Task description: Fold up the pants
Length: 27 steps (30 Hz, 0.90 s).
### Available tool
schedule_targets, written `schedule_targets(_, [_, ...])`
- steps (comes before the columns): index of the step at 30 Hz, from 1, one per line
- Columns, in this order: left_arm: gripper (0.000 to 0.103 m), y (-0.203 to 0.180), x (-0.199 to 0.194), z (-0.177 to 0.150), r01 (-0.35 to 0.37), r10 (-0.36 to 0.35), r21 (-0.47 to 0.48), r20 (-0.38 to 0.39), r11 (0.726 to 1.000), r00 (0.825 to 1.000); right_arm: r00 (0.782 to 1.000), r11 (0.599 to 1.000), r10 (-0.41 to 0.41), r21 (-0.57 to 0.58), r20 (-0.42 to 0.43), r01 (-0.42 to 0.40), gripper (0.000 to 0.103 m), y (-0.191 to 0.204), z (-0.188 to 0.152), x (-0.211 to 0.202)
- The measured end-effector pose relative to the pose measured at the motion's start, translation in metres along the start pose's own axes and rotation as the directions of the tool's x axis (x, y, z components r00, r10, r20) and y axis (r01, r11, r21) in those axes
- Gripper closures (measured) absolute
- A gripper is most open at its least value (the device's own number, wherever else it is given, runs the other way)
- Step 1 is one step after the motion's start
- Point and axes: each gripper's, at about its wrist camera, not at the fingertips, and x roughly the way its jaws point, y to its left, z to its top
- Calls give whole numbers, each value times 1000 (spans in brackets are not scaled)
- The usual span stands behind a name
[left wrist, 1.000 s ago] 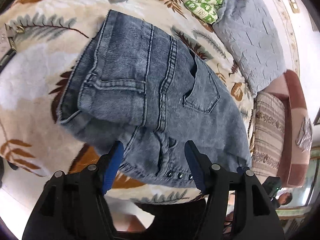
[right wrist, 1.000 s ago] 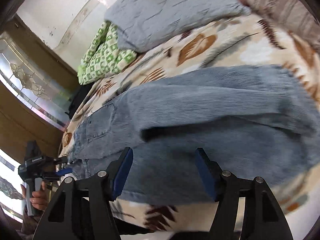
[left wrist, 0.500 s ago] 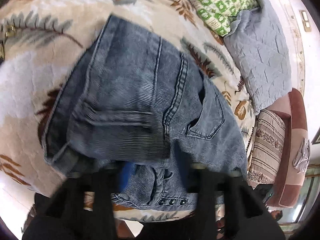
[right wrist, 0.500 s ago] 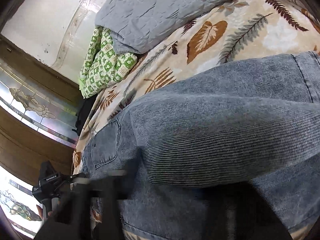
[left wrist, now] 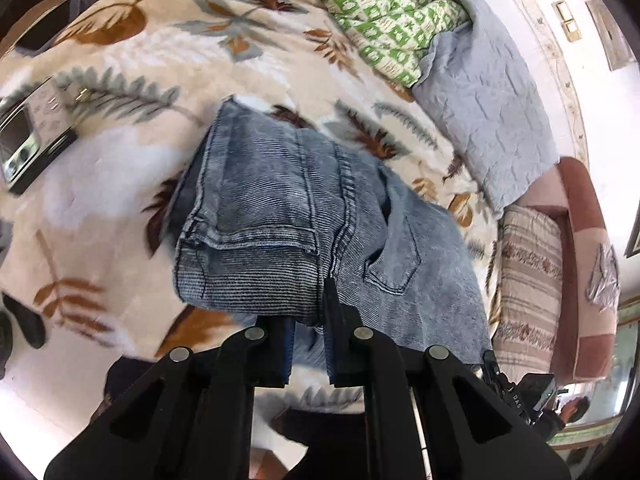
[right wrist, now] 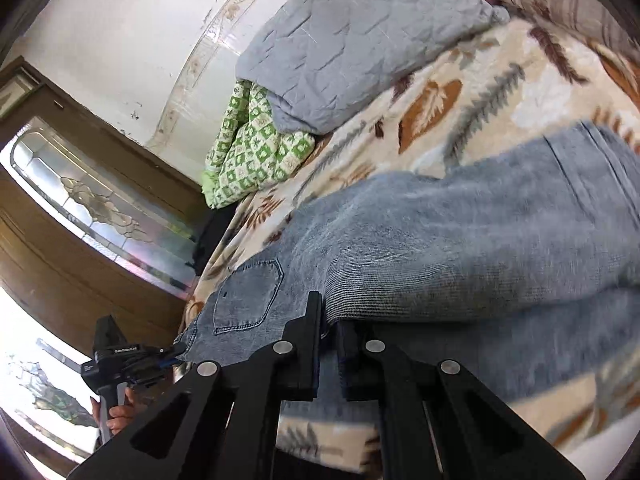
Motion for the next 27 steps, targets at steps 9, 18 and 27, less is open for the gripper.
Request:
schedule_targets(9, [92,36,30,-12,-55,50,-67,-66,996,997,998,987,-24,160,-62,34,92,-54,-38,2])
schedule_targets(18, [60,22,43,-18,-53,50,-22,-95,998,994,981,923,-65,384,185,-11,46,-123,-10,-54])
schedule_targets(27, [80,11,43,-8,-86,83,-33,-96,996,992,961,885,-67,461,267,-66,95,-160,34,-58])
